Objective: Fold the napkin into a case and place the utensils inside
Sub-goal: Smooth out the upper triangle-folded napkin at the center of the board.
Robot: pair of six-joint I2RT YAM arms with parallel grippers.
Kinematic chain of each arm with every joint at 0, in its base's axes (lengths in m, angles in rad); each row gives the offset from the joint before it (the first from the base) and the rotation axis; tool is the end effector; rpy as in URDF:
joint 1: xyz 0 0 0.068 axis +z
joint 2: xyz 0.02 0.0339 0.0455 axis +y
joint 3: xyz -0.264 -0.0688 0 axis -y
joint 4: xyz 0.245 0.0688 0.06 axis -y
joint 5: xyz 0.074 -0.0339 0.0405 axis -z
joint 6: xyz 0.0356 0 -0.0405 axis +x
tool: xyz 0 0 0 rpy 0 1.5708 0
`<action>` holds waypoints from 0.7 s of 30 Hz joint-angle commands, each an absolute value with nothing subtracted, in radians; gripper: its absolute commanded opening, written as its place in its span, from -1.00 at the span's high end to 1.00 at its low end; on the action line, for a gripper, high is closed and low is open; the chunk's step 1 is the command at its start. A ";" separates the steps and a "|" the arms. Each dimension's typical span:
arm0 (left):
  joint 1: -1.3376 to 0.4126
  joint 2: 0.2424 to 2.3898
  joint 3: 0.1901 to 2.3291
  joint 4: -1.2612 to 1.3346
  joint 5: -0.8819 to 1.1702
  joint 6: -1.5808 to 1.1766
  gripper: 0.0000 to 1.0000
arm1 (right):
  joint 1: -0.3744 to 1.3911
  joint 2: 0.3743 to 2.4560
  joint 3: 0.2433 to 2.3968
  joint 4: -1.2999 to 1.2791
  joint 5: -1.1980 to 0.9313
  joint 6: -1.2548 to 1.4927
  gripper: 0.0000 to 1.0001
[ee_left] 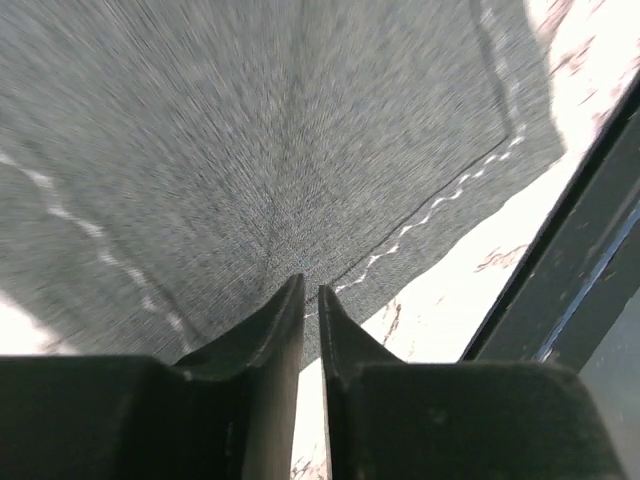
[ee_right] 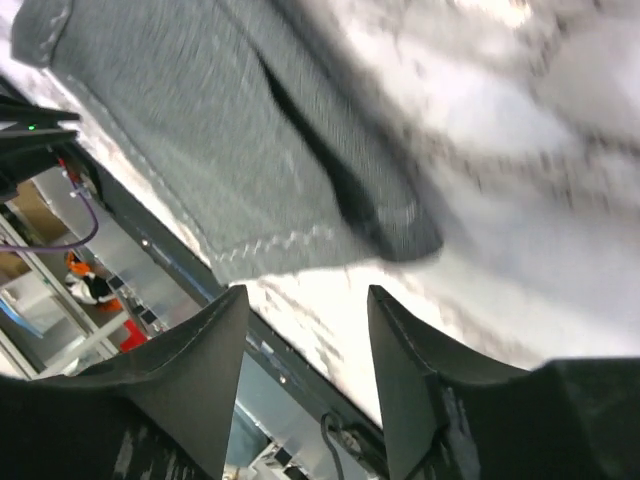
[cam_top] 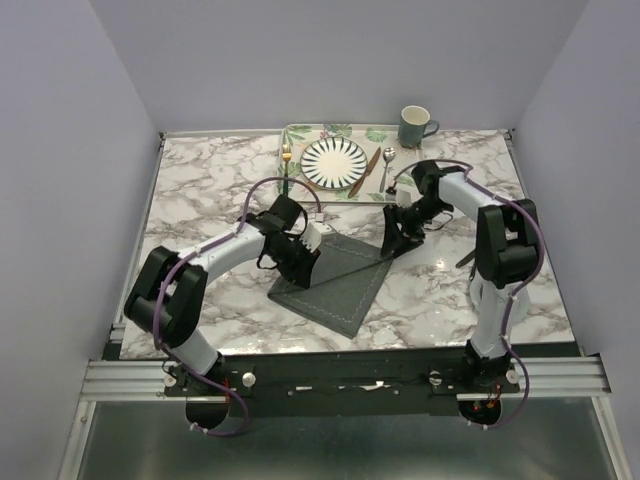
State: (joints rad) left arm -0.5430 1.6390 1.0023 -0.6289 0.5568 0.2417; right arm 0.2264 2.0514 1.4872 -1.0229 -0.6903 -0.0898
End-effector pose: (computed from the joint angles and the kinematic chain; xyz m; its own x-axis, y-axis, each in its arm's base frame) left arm 0.2488 -0.1721 0.1801 -0.6553 0.6328 -0.4124 0.7534 0.5081 -0.4175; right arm 0.3647 0.1073 0.1658 -0.9558 -0.2911 -0.0409 -0.2497 0.7305 0.6356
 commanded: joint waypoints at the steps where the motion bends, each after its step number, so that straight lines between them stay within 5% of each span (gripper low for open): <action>1: -0.545 1.546 1.075 -0.543 0.586 0.244 0.47 | 0.143 1.939 1.398 -1.017 -0.692 -0.043 -0.29; 8: -0.586 1.704 1.225 -0.410 0.494 0.201 0.43 | 0.138 2.006 1.410 -0.934 -0.606 0.098 -0.41; 13: -0.695 1.838 1.371 -0.269 0.396 0.098 -0.10 | 0.137 2.071 1.443 -0.930 -0.633 0.146 -0.36; 21: -0.882 1.969 1.447 -0.172 0.184 0.028 0.02 | 0.117 2.057 1.394 -0.908 -0.653 0.204 -0.25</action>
State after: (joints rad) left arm -0.8104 1.9194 1.4170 -0.2474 0.3225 0.0769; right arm 0.1295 2.0663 1.4136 -0.9344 -0.6415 0.1501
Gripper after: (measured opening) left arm 0.530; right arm 0.637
